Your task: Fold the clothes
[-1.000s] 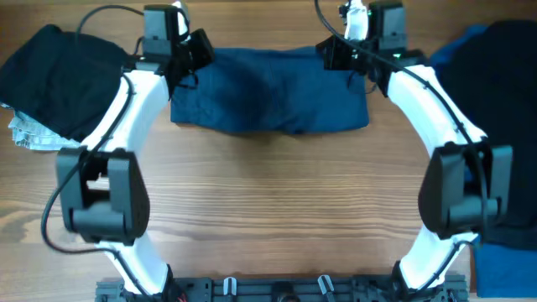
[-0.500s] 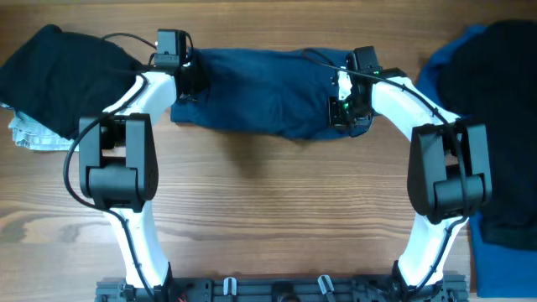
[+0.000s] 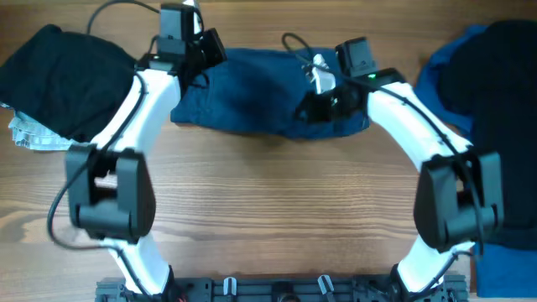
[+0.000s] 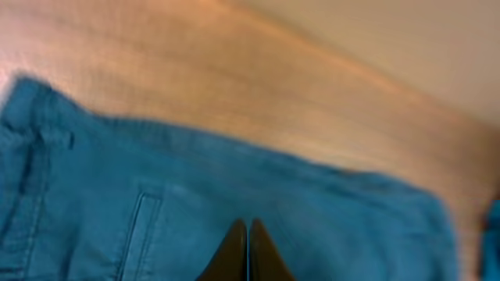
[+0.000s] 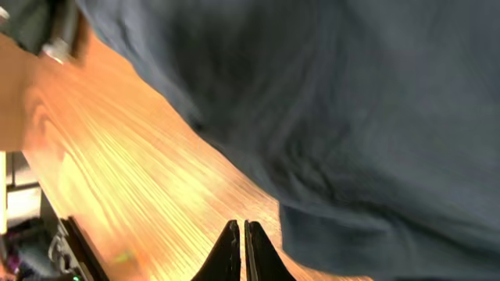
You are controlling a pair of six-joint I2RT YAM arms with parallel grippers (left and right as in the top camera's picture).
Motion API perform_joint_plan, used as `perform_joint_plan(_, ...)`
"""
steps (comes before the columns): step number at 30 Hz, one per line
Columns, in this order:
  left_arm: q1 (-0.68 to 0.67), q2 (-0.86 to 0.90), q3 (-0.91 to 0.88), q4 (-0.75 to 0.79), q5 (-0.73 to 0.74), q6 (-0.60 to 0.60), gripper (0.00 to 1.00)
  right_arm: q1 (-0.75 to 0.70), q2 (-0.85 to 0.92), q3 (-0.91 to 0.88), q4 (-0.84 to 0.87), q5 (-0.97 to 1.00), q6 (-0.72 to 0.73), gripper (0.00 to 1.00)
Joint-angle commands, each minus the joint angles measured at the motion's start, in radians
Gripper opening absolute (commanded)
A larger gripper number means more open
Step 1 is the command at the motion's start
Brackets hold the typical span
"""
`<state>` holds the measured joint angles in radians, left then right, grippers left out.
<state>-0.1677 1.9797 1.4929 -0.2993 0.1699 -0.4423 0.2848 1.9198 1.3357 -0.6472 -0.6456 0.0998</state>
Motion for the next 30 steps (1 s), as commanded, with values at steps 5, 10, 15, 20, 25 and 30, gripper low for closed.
perform_joint_plan(5,0.002,0.195,-0.004,0.076,-0.014,0.019,0.04,0.010,0.195,-0.100,0.090,0.096,-0.018,0.04)
perform_joint_plan(10,0.002,0.159,0.019,0.074,-0.037,0.020,0.04,0.010,0.160,-0.044,0.082,-0.064,-0.022,0.04)
perform_joint_plan(15,0.001,-0.008,0.058,0.051,-0.032,0.019,0.04,0.002,-0.034,0.136,0.137,0.011,0.053,0.04)
perform_joint_plan(20,0.001,-0.002,0.058,-0.011,-0.022,0.019,0.04,-0.048,0.022,0.165,0.369,0.169,0.115,0.04)
perform_joint_plan(25,0.002,0.139,0.058,-0.040,-0.062,0.055,0.04,-0.097,0.267,0.164,0.523,0.314,0.165,0.05)
perform_joint_plan(30,0.018,0.202,0.058,-0.093,-0.190,0.096,0.04,-0.127,0.425,0.164,0.595,0.360,0.163,0.11)
